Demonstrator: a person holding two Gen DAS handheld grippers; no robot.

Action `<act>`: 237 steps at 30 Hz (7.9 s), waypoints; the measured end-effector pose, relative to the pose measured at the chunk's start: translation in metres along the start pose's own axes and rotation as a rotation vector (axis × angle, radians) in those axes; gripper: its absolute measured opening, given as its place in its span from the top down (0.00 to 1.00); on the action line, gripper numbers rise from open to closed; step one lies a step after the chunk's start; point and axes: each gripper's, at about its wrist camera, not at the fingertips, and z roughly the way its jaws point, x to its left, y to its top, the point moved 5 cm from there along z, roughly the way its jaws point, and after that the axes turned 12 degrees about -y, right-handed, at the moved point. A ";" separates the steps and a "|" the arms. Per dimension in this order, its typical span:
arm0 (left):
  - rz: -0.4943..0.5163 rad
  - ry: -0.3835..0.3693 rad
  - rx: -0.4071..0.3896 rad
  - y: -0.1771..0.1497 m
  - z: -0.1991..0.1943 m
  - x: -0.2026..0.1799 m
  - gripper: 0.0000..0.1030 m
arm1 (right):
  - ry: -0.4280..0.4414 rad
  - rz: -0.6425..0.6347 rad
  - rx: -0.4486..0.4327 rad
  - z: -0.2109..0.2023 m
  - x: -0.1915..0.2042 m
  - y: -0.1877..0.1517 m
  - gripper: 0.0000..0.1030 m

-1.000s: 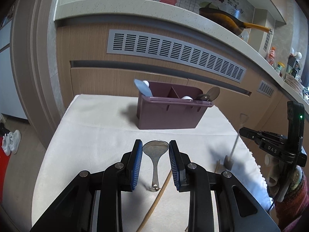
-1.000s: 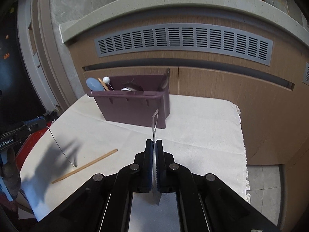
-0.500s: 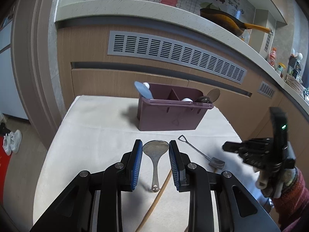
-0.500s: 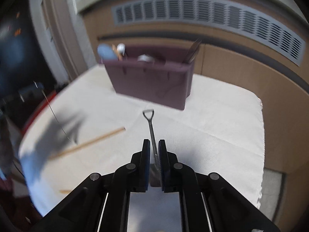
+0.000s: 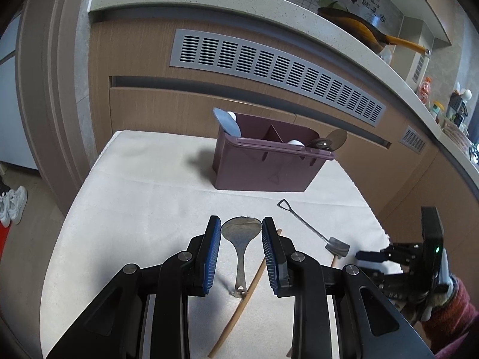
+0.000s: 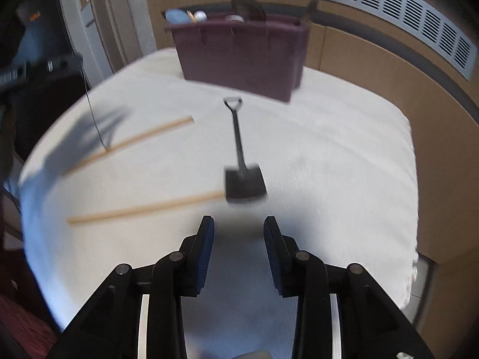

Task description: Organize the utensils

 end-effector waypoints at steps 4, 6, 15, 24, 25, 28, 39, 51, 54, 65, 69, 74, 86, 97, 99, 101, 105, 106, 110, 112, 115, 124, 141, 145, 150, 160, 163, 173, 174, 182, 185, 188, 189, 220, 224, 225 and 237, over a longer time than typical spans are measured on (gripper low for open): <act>0.001 0.008 0.005 0.001 0.000 -0.001 0.72 | -0.006 0.012 -0.029 0.008 -0.003 0.009 0.68; 0.001 0.012 0.006 0.000 0.000 -0.002 0.72 | -0.004 0.011 -0.034 0.016 -0.002 0.020 0.68; -0.013 0.015 0.005 0.000 -0.002 0.003 0.72 | -0.048 0.003 -0.088 0.024 0.006 0.037 0.68; -0.023 0.014 0.002 0.000 -0.002 0.005 0.72 | 0.042 0.051 -0.060 0.037 0.014 0.056 0.67; -0.025 0.013 0.000 0.000 -0.002 0.006 0.72 | 0.024 0.036 -0.071 0.037 0.016 0.055 0.67; -0.029 0.010 -0.002 0.000 -0.003 0.007 0.72 | -0.053 -0.004 -0.109 0.032 0.022 0.055 0.70; -0.017 0.000 -0.032 0.002 -0.013 -0.002 0.72 | -0.076 0.039 -0.292 -0.057 0.006 0.082 0.98; -0.041 0.003 -0.021 0.000 -0.013 0.007 0.72 | 0.050 0.109 -0.044 0.015 -0.007 0.032 0.69; -0.039 0.013 -0.021 0.000 -0.012 0.007 0.72 | 0.109 0.182 -0.040 0.006 -0.001 0.038 0.69; -0.040 0.028 -0.047 0.000 -0.017 0.009 0.72 | 0.000 0.345 0.081 0.040 0.061 0.072 0.63; -0.040 0.016 -0.054 -0.001 -0.020 0.010 0.72 | -0.047 0.133 0.091 0.031 0.072 0.060 0.63; -0.052 -0.003 -0.049 -0.003 -0.017 0.013 0.72 | -0.112 0.106 0.093 0.012 0.042 0.027 0.56; -0.088 0.032 -0.088 -0.001 -0.036 0.033 0.72 | -0.112 0.475 0.080 0.048 0.039 0.089 0.48; -0.092 -0.009 -0.069 -0.003 -0.027 0.029 0.72 | -0.044 0.040 0.108 0.015 0.064 0.038 0.27; -0.085 -0.014 -0.067 -0.004 -0.027 0.025 0.72 | -0.029 0.028 0.123 0.014 0.061 0.036 0.26; -0.080 -0.018 -0.068 -0.004 -0.027 0.022 0.72 | -0.044 0.045 0.116 0.014 0.062 0.038 0.26; -0.072 -0.020 -0.071 -0.002 -0.029 0.018 0.72 | -0.064 0.033 0.023 0.005 0.076 0.049 0.78; -0.069 -0.020 -0.071 -0.001 -0.030 0.017 0.72 | -0.077 0.022 0.005 0.006 0.081 0.054 0.85; -0.054 -0.020 -0.075 0.002 -0.033 0.010 0.72 | -0.087 -0.016 -0.058 0.002 0.092 0.068 0.98; -0.047 -0.024 -0.077 0.003 -0.036 0.006 0.72 | -0.054 -0.012 -0.060 0.000 0.092 0.075 0.99; -0.037 -0.028 -0.081 0.005 -0.038 0.002 0.72 | -0.040 0.010 -0.069 -0.012 0.082 0.075 0.99; -0.029 -0.021 -0.077 0.005 -0.037 -0.002 0.72 | 0.061 0.262 0.180 0.010 0.066 0.046 0.94; -0.096 0.020 -0.093 -0.004 -0.041 0.033 0.72 | 0.081 0.393 0.135 0.033 0.109 0.099 0.52; -0.113 0.031 -0.108 -0.004 -0.046 0.041 0.72 | -0.063 0.236 0.090 0.038 0.126 0.109 0.84; -0.101 0.025 -0.106 -0.005 -0.048 0.038 0.72 | 0.009 0.204 0.021 0.021 0.119 0.109 0.96; -0.040 -0.023 -0.121 0.016 -0.049 -0.001 0.72 | 0.045 0.316 -0.208 -0.055 0.056 0.107 0.96; 0.002 -0.074 -0.153 0.047 -0.058 -0.026 0.72 | 0.040 0.367 -0.365 -0.100 0.033 0.134 0.96; 0.184 -0.085 -0.334 0.193 -0.040 -0.078 0.72 | -0.092 0.409 -0.793 -0.192 -0.043 0.257 0.96; 0.179 -0.085 -0.326 0.195 -0.032 -0.074 0.72 | -0.092 0.420 -0.802 -0.181 -0.047 0.264 0.96; 0.076 -0.081 -0.226 0.191 0.048 -0.029 0.72 | -0.168 0.448 -0.769 -0.100 -0.063 0.277 0.96; 0.055 -0.092 -0.205 0.185 0.065 -0.021 0.72 | -0.212 0.432 -0.758 -0.078 -0.060 0.276 0.96; 0.050 -0.089 -0.184 0.177 0.082 -0.017 0.72 | -0.231 0.411 -0.733 -0.060 -0.054 0.273 0.96; 0.052 -0.089 -0.176 0.174 0.087 -0.016 0.72 | -0.237 0.408 -0.717 -0.053 -0.053 0.271 0.96; 0.011 0.003 0.125 -0.015 0.047 0.001 0.43 | 0.088 0.188 -0.056 -0.001 -0.010 0.040 0.57; -0.033 -0.013 0.148 -0.015 0.063 0.006 0.43 | 0.149 0.237 -0.071 0.011 -0.002 0.054 0.65; -0.040 -0.012 0.148 -0.015 0.066 0.005 0.43 | 0.132 0.243 -0.083 0.020 -0.002 0.067 0.65; -0.119 0.034 0.114 -0.016 0.047 0.038 0.43 | 0.375 0.079 0.065 0.051 0.055 0.079 0.65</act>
